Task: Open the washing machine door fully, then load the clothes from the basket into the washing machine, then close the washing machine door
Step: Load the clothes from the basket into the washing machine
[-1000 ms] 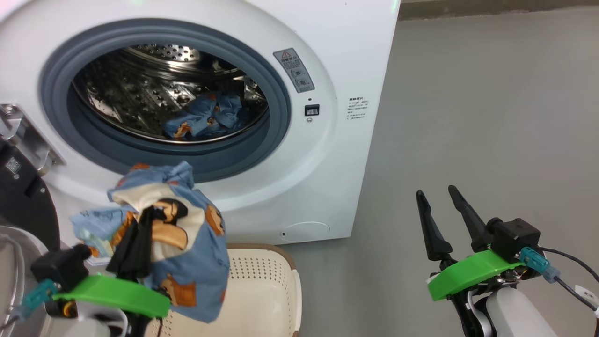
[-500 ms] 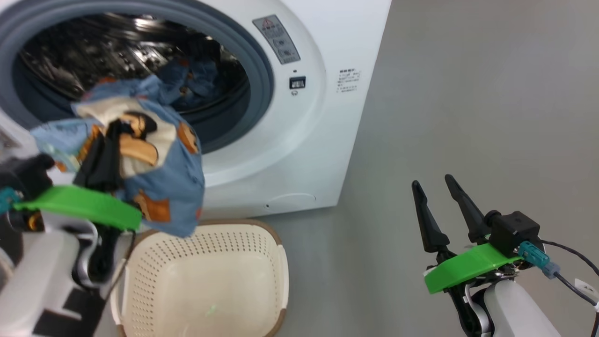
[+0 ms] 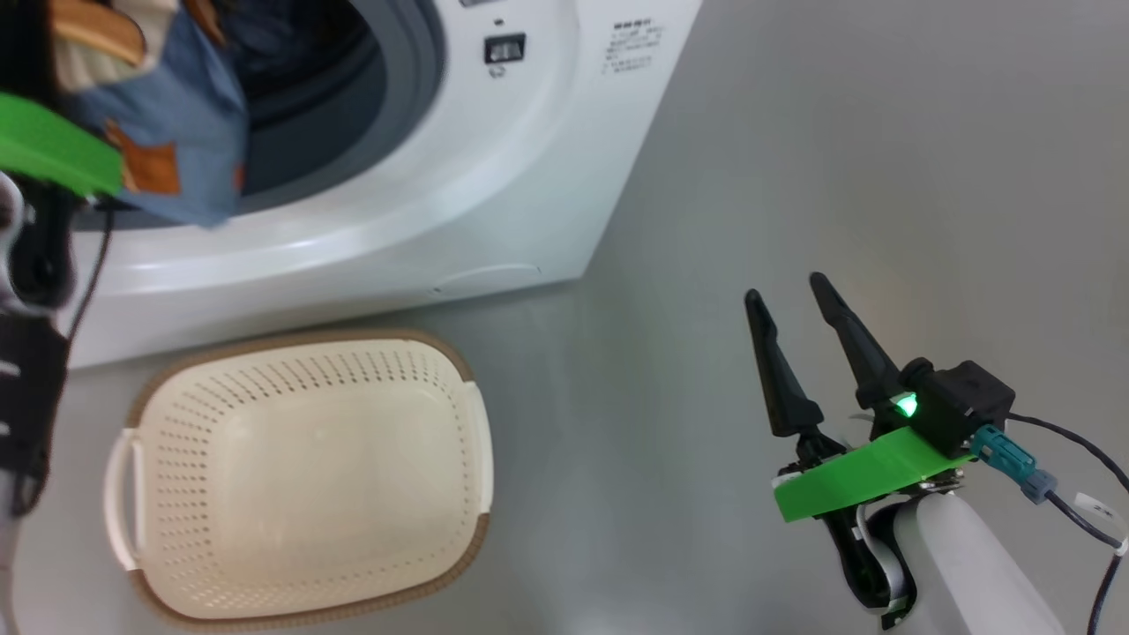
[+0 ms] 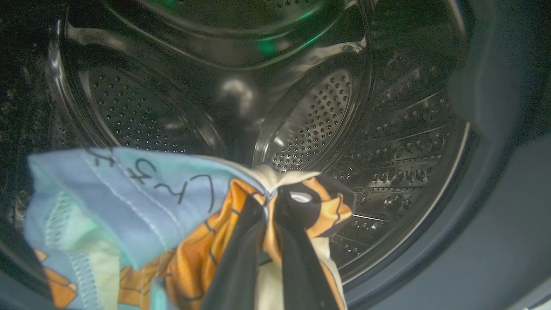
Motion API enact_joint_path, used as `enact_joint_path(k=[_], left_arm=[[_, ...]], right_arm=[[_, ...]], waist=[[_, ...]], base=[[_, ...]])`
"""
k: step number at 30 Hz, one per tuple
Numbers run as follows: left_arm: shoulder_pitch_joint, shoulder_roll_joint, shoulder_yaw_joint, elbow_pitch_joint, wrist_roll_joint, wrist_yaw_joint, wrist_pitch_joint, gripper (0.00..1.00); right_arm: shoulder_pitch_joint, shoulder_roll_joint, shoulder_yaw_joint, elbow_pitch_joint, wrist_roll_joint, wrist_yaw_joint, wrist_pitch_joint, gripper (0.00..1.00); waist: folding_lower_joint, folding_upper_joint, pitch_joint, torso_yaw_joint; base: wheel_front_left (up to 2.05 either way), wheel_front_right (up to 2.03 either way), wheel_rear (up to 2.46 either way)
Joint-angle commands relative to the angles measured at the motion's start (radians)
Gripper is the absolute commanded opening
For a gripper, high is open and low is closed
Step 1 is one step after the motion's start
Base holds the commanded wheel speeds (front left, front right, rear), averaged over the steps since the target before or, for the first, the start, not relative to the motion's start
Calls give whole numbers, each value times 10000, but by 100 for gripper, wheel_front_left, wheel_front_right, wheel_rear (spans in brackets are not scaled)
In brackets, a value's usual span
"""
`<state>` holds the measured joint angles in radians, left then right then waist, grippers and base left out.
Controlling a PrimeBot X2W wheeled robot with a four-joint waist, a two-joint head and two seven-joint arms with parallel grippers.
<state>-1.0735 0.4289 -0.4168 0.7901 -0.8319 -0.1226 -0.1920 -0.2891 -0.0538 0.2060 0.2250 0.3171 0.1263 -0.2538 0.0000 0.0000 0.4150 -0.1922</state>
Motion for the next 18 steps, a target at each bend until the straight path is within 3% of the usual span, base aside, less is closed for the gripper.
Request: enact_joint_path(k=[1,13,18], left_arm=[[-548,514,193,36,89,-38,27,0],[-2805,1158,-255,1654,402,-77,-119,0],[-3401,1408,-115,1421,542,-78,-586,0]], right_arm=[[-179,34,337,-336,107,44,-80,100],[54,35,1075,-848,558,44,-80,100],[89,35,1177,-973,618,44,-80,100]], waist=[[0,0,1126,-750],[0,0,2484,-1902],[0,0,2683,-2055]], base=[[0,0,0],[0,0,0],[0,0,0]])
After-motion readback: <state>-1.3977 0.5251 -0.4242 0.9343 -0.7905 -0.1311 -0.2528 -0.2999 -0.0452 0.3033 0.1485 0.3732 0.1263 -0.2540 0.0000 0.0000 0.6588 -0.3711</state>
